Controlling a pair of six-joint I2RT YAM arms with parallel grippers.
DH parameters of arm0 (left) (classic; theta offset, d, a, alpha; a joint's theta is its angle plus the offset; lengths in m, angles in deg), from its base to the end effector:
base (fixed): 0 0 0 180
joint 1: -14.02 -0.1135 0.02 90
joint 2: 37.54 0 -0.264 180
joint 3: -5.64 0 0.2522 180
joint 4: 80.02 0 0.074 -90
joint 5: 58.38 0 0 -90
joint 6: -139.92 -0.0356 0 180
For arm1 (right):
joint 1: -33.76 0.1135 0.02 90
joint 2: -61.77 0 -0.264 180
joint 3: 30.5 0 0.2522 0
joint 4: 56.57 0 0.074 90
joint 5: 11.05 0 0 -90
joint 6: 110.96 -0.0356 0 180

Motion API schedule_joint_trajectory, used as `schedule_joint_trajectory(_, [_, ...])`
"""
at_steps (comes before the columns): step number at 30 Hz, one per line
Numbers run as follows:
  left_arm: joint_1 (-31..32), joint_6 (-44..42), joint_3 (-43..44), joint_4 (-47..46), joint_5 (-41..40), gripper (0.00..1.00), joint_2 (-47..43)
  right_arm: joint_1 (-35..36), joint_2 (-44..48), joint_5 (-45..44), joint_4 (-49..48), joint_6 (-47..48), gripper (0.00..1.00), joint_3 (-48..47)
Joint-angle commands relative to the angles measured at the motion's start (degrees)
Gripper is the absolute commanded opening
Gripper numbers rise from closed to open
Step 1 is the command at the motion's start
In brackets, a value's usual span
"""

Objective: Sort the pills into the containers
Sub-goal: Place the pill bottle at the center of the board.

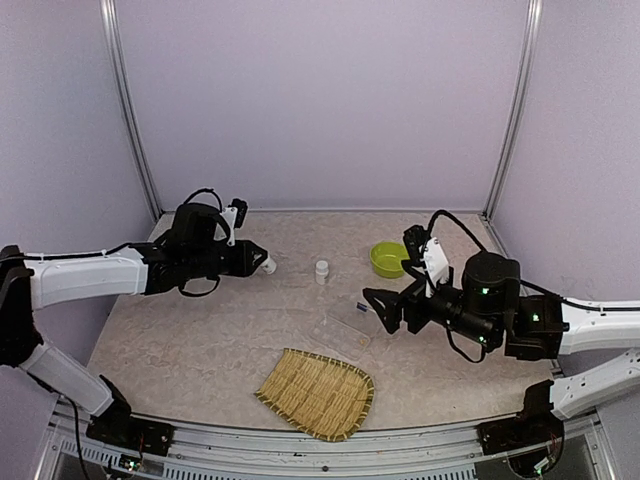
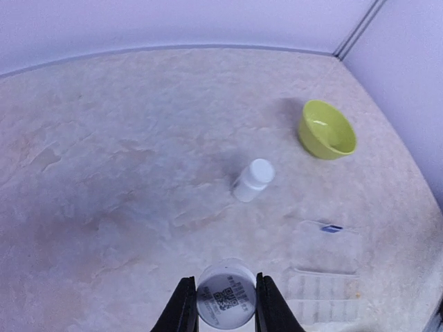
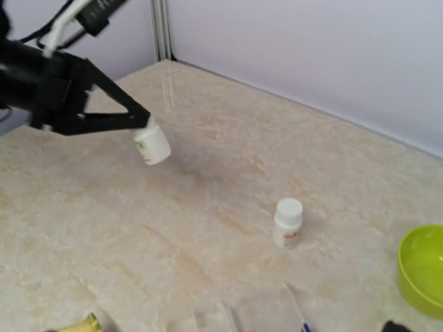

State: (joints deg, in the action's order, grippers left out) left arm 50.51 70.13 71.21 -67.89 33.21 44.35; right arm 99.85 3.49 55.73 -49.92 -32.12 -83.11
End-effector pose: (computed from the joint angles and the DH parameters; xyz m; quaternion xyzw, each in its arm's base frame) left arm 0.2576 -0.1918 0.2518 0.1287 0.8494 -0.2534 0.4446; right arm 0.1087 0.2104 0.2904 -0.2399 0.7352 0.2610 0.5778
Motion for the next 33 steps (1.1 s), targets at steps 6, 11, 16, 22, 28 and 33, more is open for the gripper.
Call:
schedule_joint_trajectory(6, [-5.82, -0.42, 4.05, -1.32, -6.33, 0.0, 12.14, -0.43, 0.92, -1.46, 1.16, -2.87, 1.0, 3.13])
schedule_joint_trajectory(11, [-7.41, -0.99, 6.31, -0.76, -9.77, 0.0, 15.4, -0.44, 2.76, -2.32, 2.26, -3.68, 1.0, 4.49])
schedule_joint_trajectory(16, [-7.97, -1.92, 8.01, 1.82, -17.54, 0.0, 18.24, -0.43, 3.4, -3.05, 2.38, -4.22, 1.0, 5.35])
schedule_joint_trajectory(22, [-9.46, -0.73, 7.43, 1.63, -20.93, 0.0, 20.08, -0.43, 1.58, -2.7, 2.25, -4.17, 1.0, 4.53])
schedule_joint_trajectory(28, [-10.25, -0.5, 7.64, 1.97, -21.39, 0.0, 21.35, -0.45, 0.98, -2.35, 2.44, -4.53, 1.0, 4.25])
schedule_joint_trajectory(33, [-10.41, -0.61, 7.86, 2.63, -21.76, 0.02, 22.4, -0.43, 1.08, -2.44, 2.64, -4.57, 1.0, 4.12])
